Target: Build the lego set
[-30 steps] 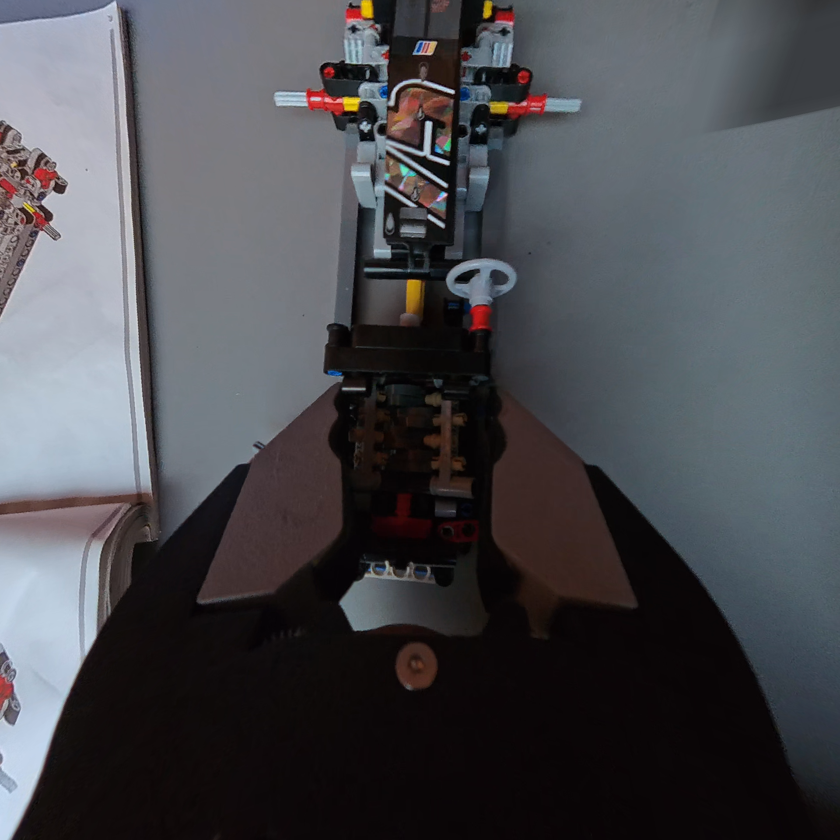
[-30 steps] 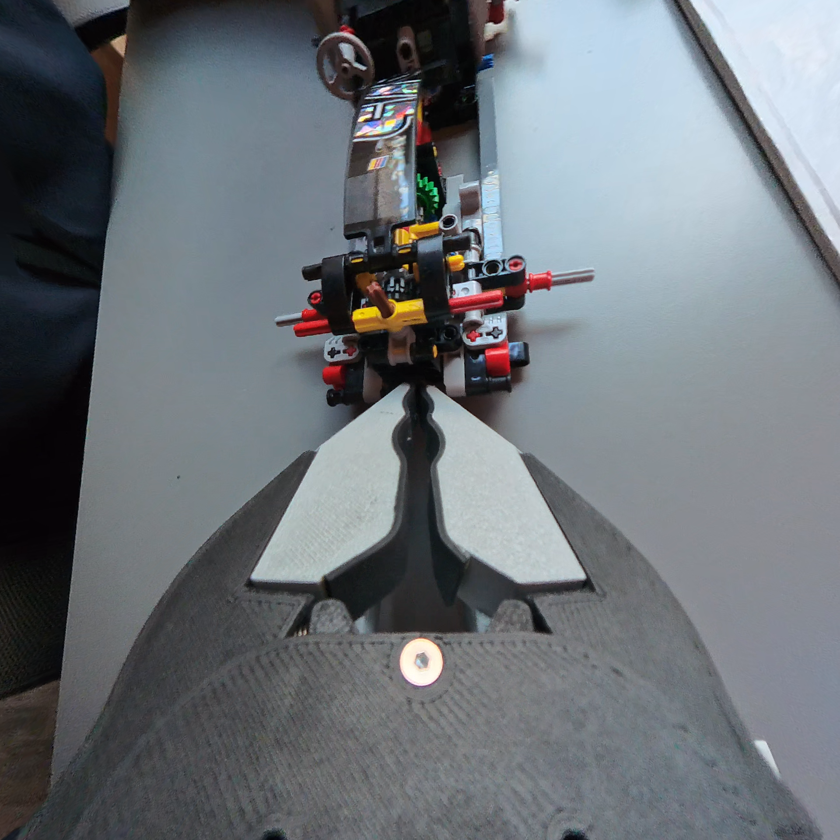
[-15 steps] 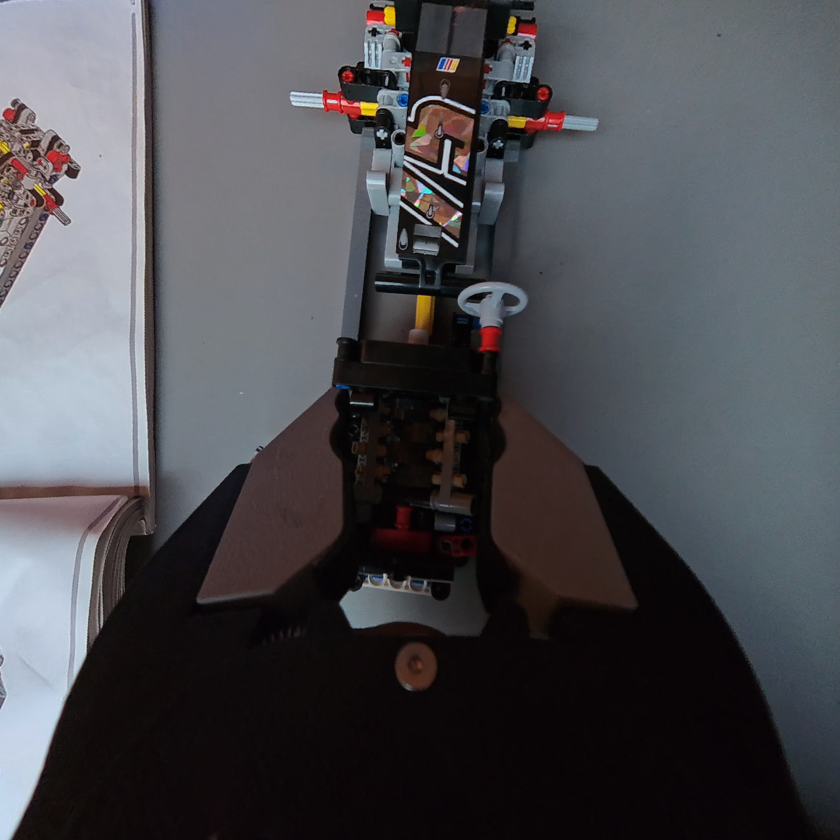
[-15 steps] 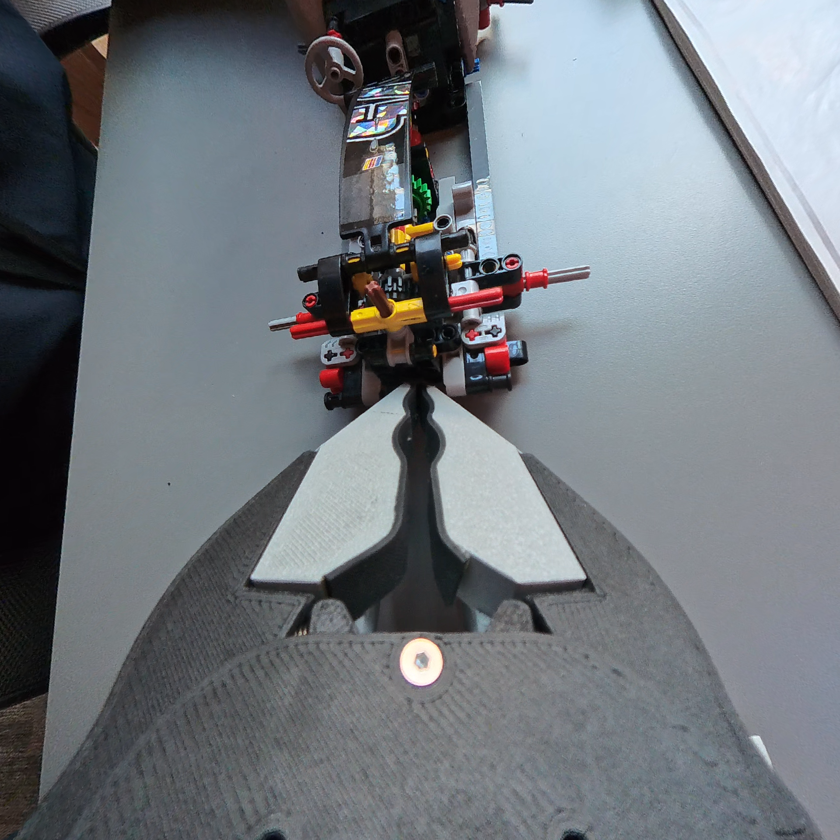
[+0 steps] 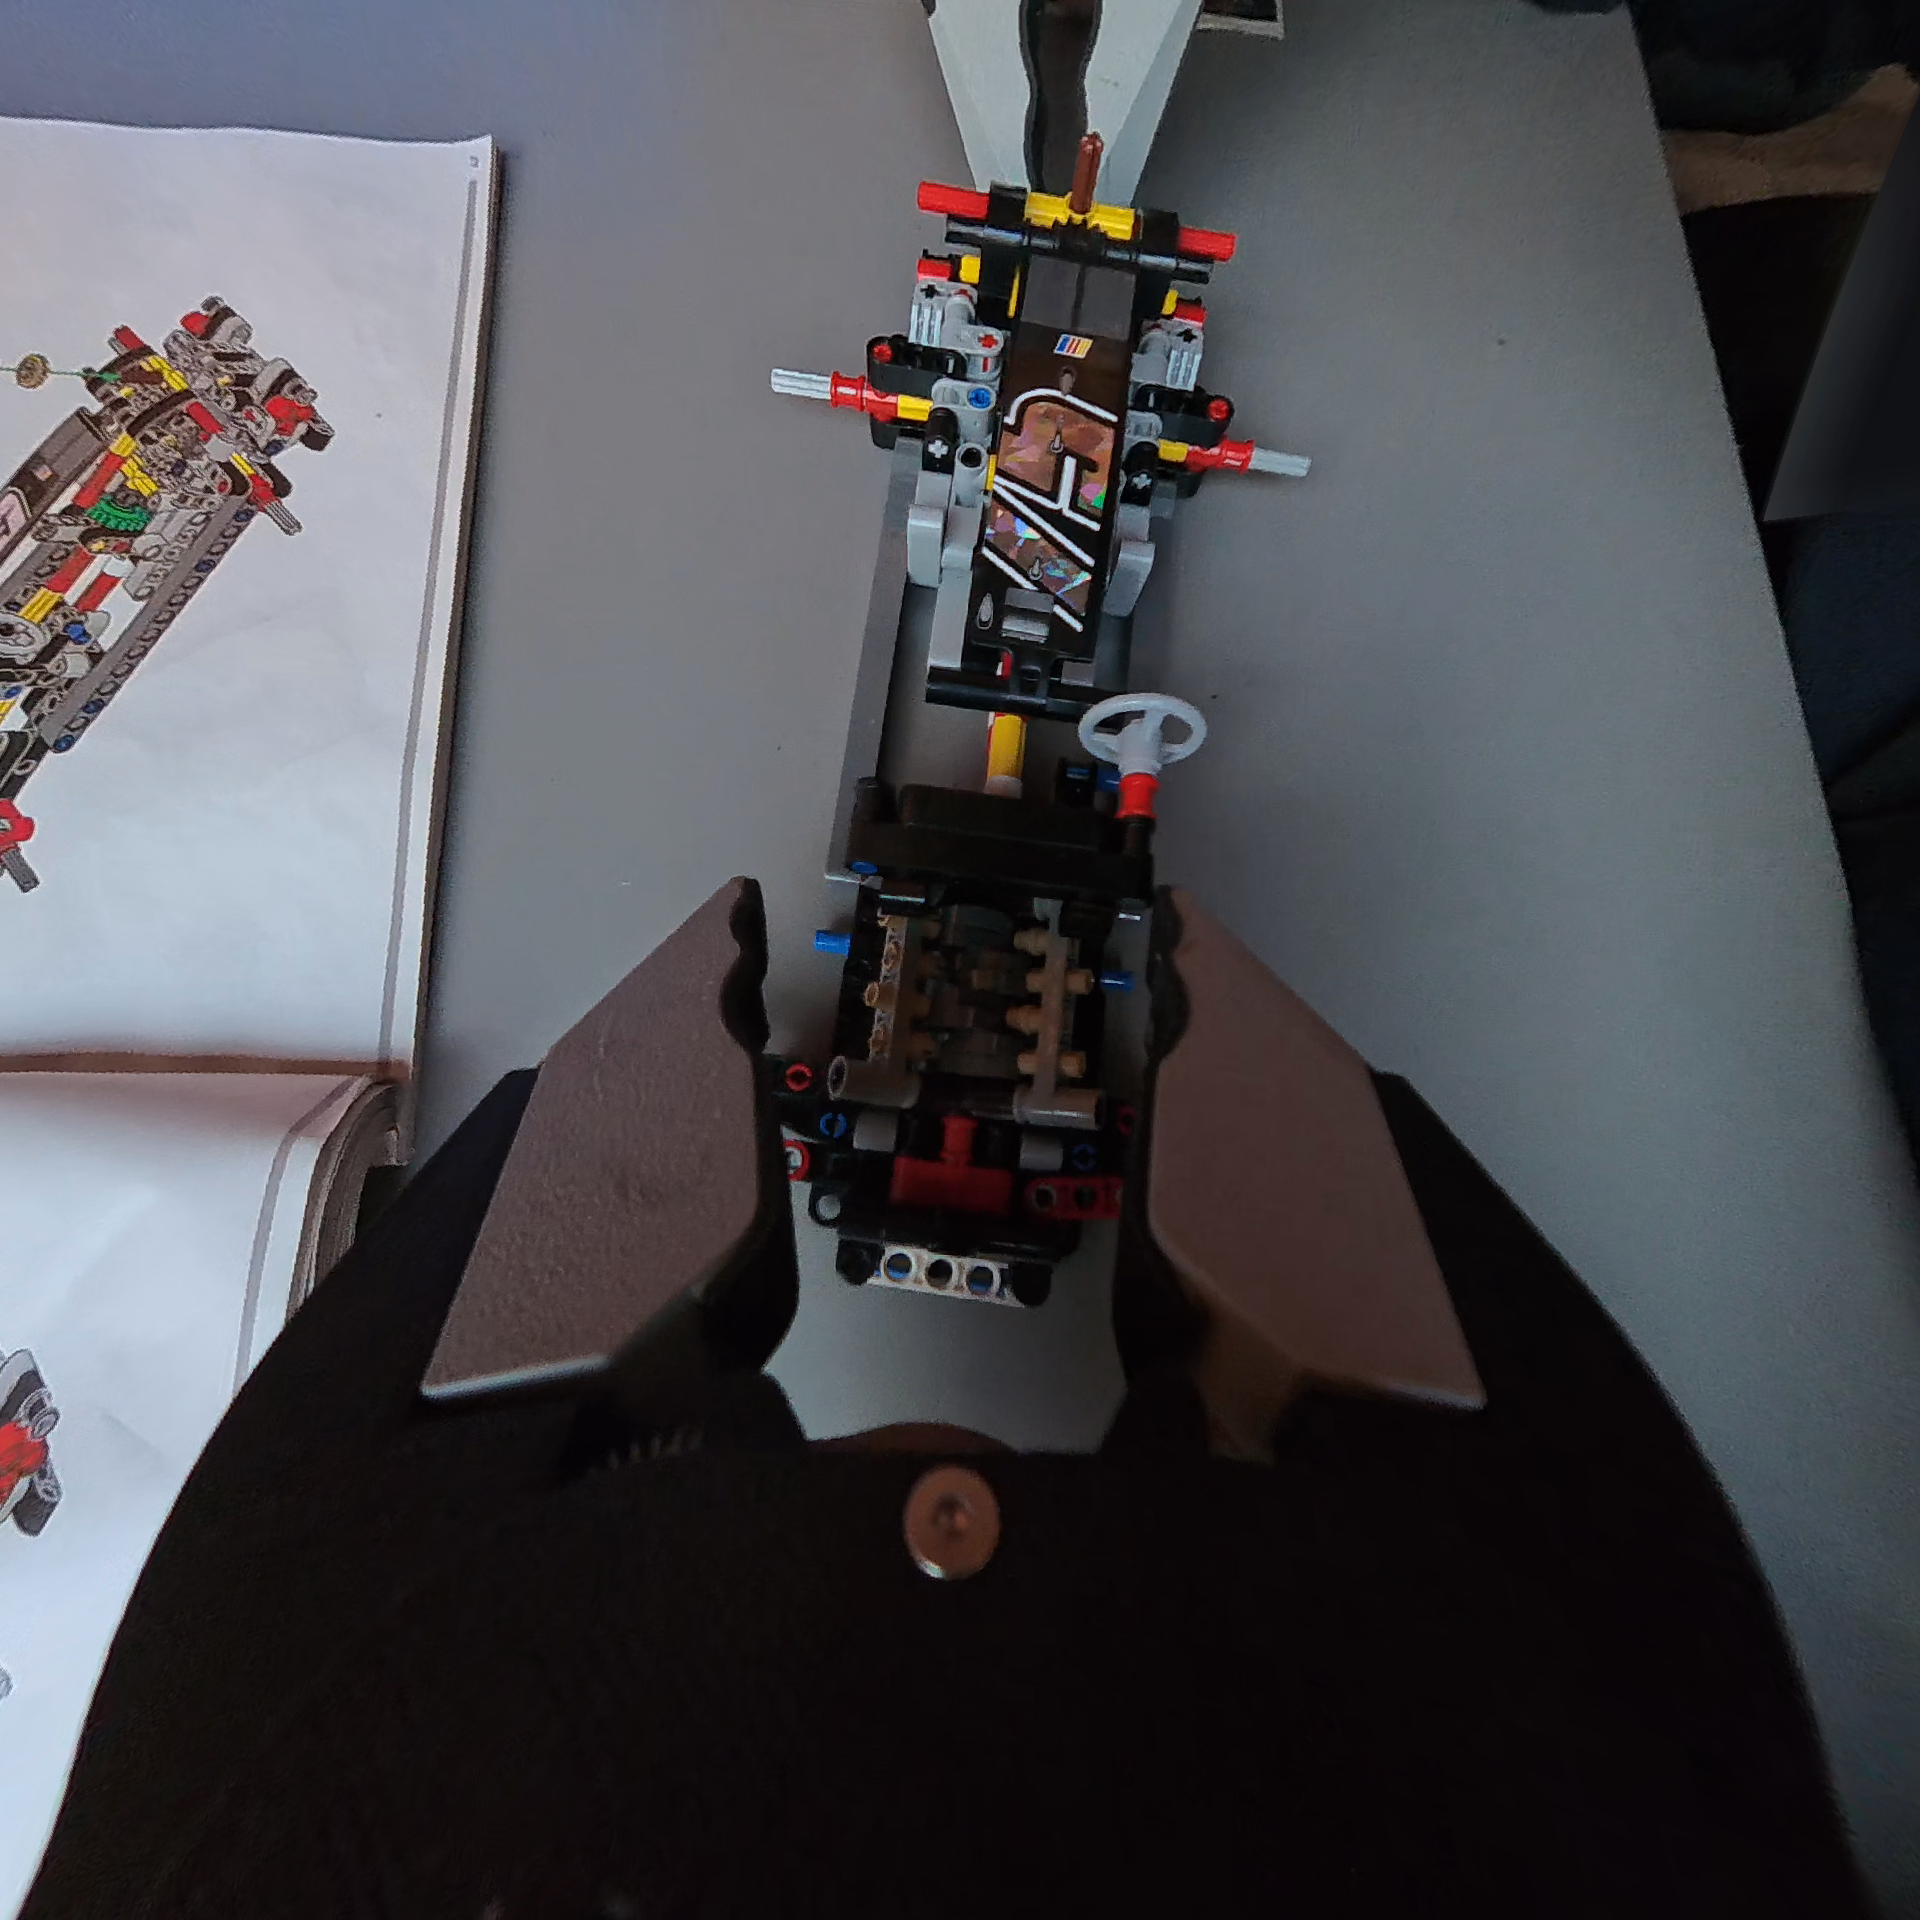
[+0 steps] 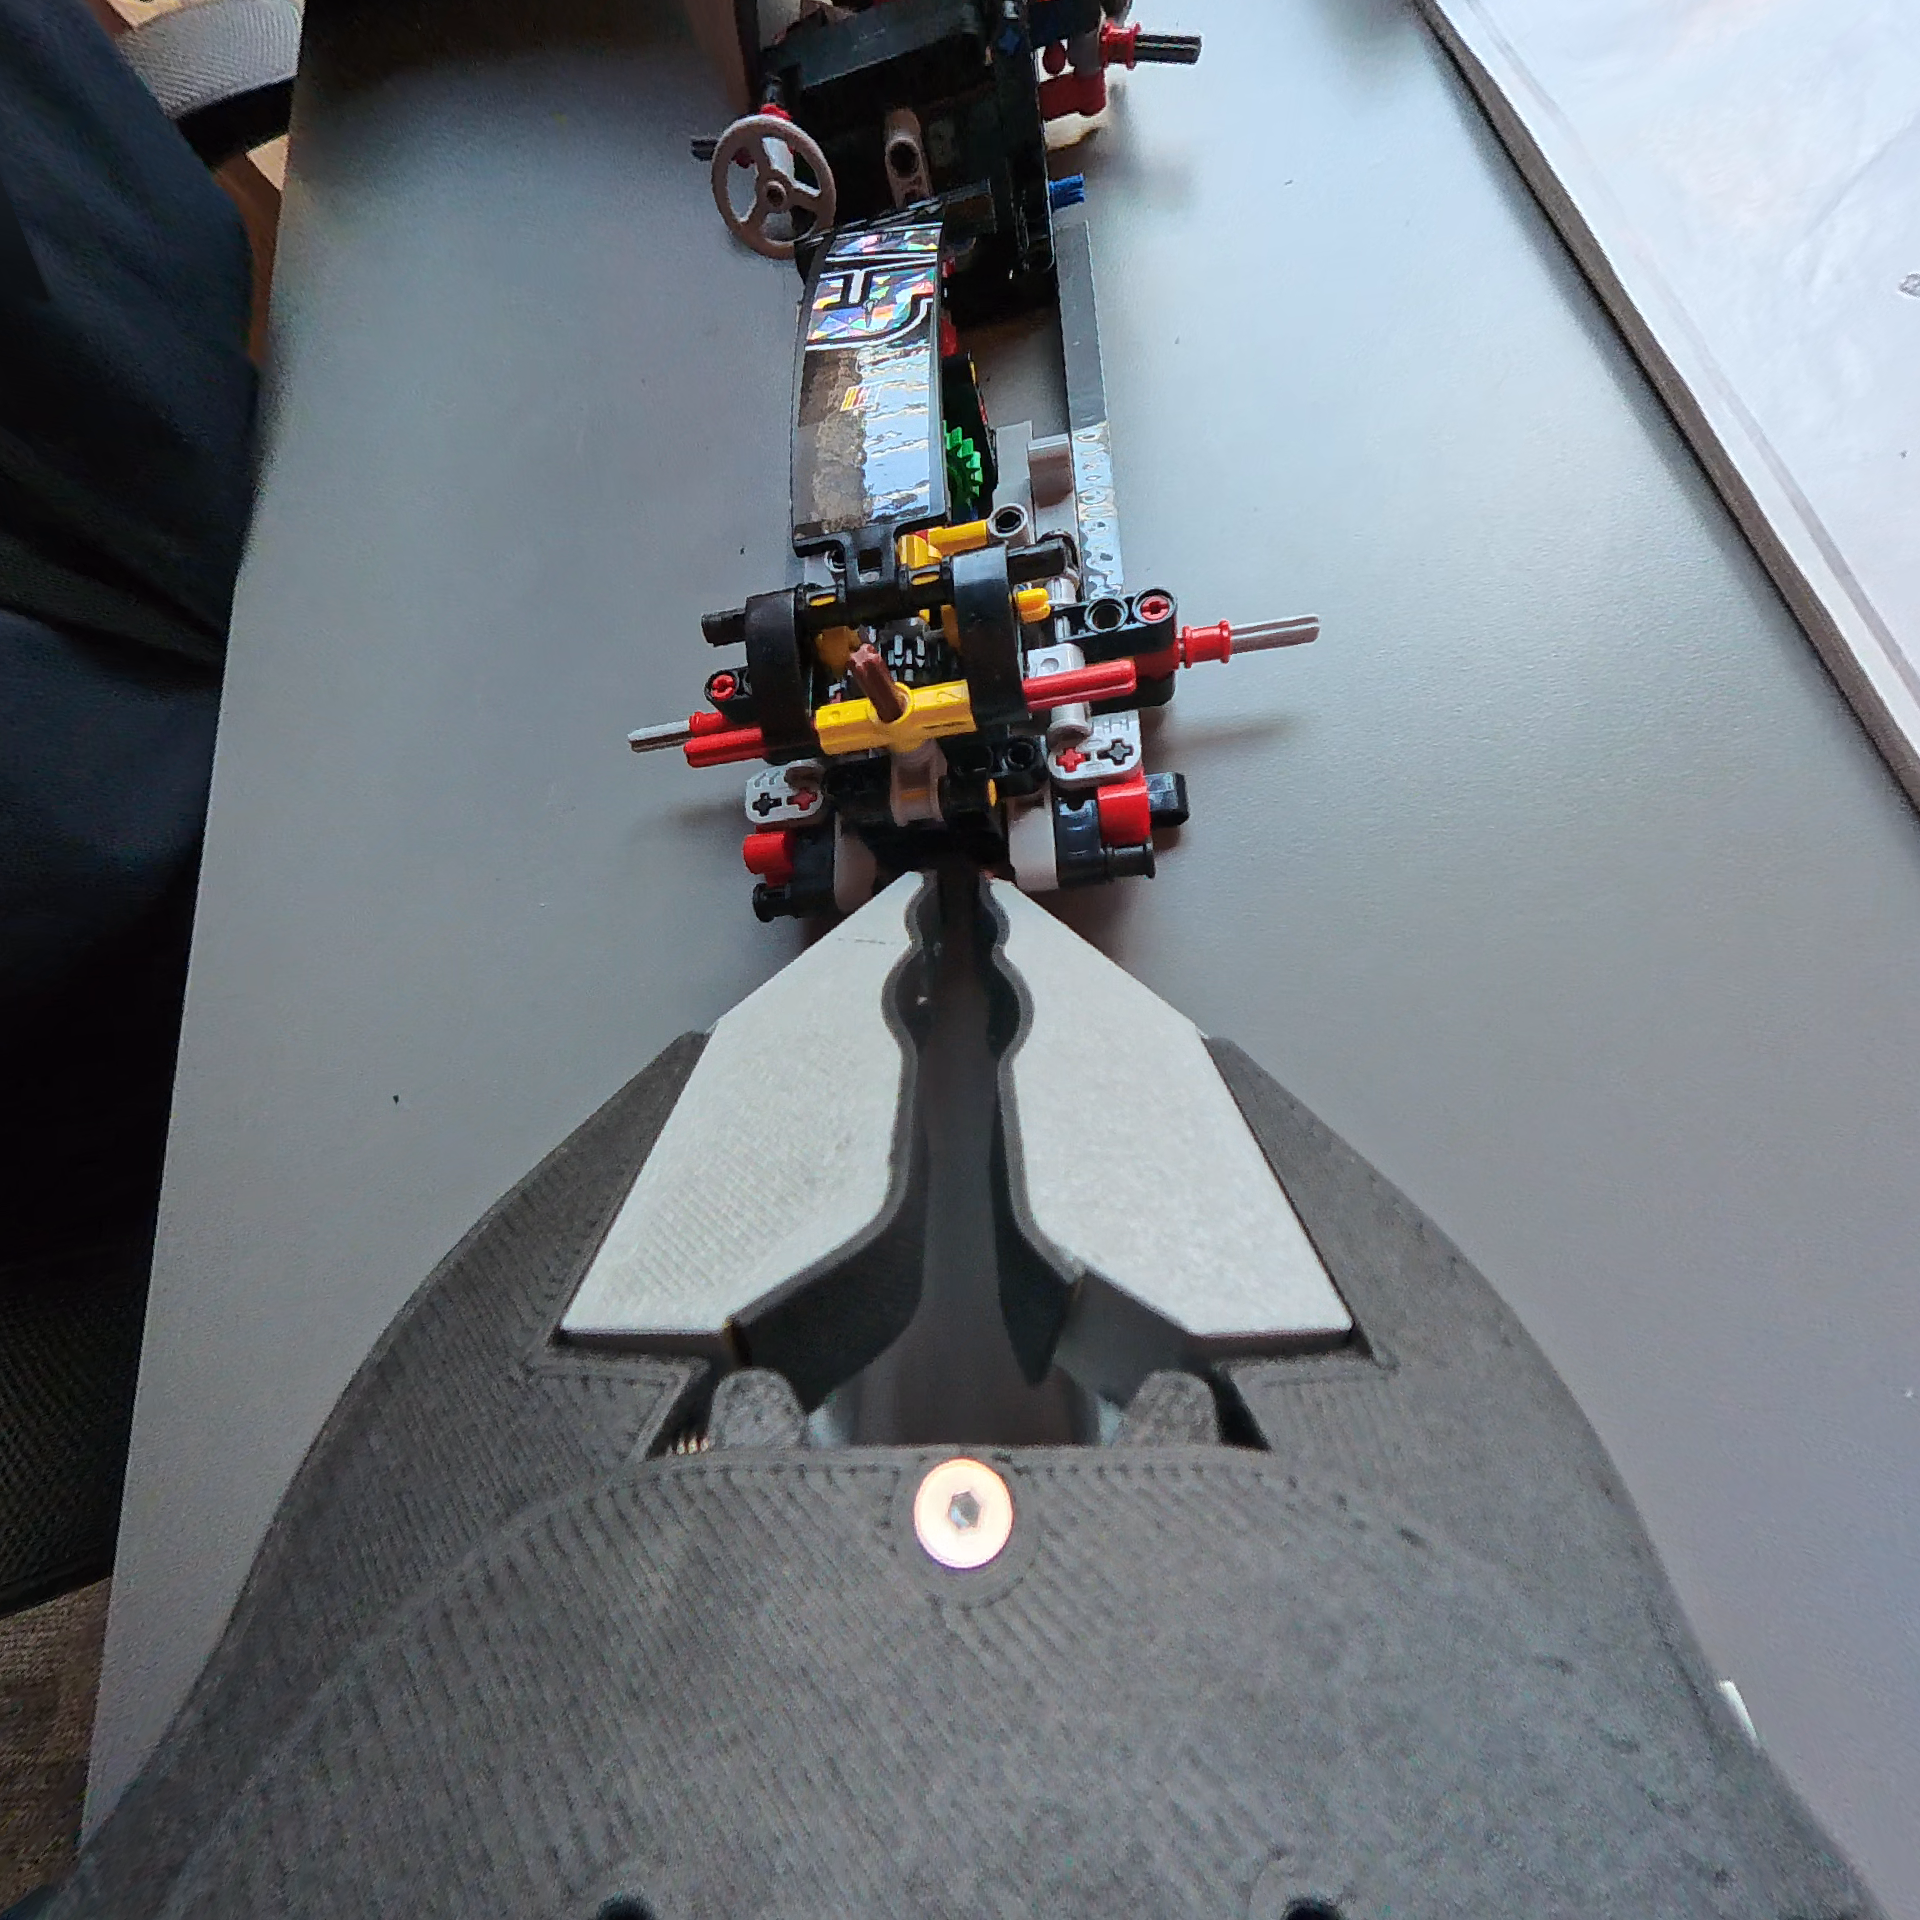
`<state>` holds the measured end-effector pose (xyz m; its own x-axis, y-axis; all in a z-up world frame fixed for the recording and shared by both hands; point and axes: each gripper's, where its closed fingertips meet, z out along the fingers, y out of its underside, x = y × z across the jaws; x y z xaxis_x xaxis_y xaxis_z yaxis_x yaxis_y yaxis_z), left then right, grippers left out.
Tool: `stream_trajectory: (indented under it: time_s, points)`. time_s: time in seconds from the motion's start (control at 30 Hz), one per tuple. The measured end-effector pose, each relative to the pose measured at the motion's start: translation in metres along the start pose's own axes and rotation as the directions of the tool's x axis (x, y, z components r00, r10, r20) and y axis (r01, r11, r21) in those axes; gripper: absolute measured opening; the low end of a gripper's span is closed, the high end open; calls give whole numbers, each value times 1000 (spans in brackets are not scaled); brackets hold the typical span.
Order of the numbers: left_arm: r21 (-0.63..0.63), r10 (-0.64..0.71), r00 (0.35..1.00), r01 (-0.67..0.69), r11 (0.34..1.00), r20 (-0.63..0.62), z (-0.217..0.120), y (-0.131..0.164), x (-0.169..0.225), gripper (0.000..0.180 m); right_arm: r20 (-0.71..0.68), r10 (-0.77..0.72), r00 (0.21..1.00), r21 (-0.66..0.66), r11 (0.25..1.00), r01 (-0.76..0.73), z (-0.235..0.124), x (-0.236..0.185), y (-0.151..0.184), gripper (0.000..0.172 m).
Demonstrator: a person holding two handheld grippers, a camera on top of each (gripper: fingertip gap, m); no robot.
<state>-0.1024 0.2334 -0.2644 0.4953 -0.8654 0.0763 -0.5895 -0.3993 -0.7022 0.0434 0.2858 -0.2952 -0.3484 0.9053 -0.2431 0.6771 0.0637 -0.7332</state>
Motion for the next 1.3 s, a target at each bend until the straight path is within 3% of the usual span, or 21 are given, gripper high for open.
stream_trajectory:
  time_s: [0.53, 0.7, 0.77, 0.87, 0.9, 1.03, 1.13, 1.2, 1.3]
  points:
    - [-7, 9, 1000, -9, 1000, 11, -10, 0, -1, 70, -40, -16, 999, 24, 1000, 17, -5, 6, -2, 7]
    - [2, -1, 1000, 1, 1000, 2, -8, -2, 1, 71, -105, -25, 994, 51, 998, 31, -16, 16, -5, 19]
    - [-27, -12, 1000, 11, 1000, -2, -2, 3, 1, 76, -141, -30, 990, 127, 991, 48, -29, 18, -17, 25]
    - [-31, -14, 999, 13, 999, -33, 7, 3, 7, 78, -97, -42, 994, 369, 926, 75, -47, -3, -70, 36]
    - [-44, -11, 1000, 9, 999, -30, 10, 4, 8, 79, -76, -68, 995, 390, 916, 93, -43, -15, -85, 39]
    - [-62, 14, 1000, -16, 998, -26, 17, 4, 12, 74, -164, -196, 967, 146, 964, 220, 14, -27, -99, 49]
    - [-82, 39, 999, -39, 996, 8, 17, 6, 9, 65, -190, -229, 955, -37, 973, 226, 44, -15, -92, 50]
    - [-72, 39, 999, -39, 997, 7, 20, 5, 10, 64, -199, -265, 944, -86, 964, 253, 47, -12, -93, 27]
    - [-63, 54, 999, -54, 997, 6, 24, 2, 13, 64, -183, -274, 944, -132, 959, 252, 49, -7, -92, 23]
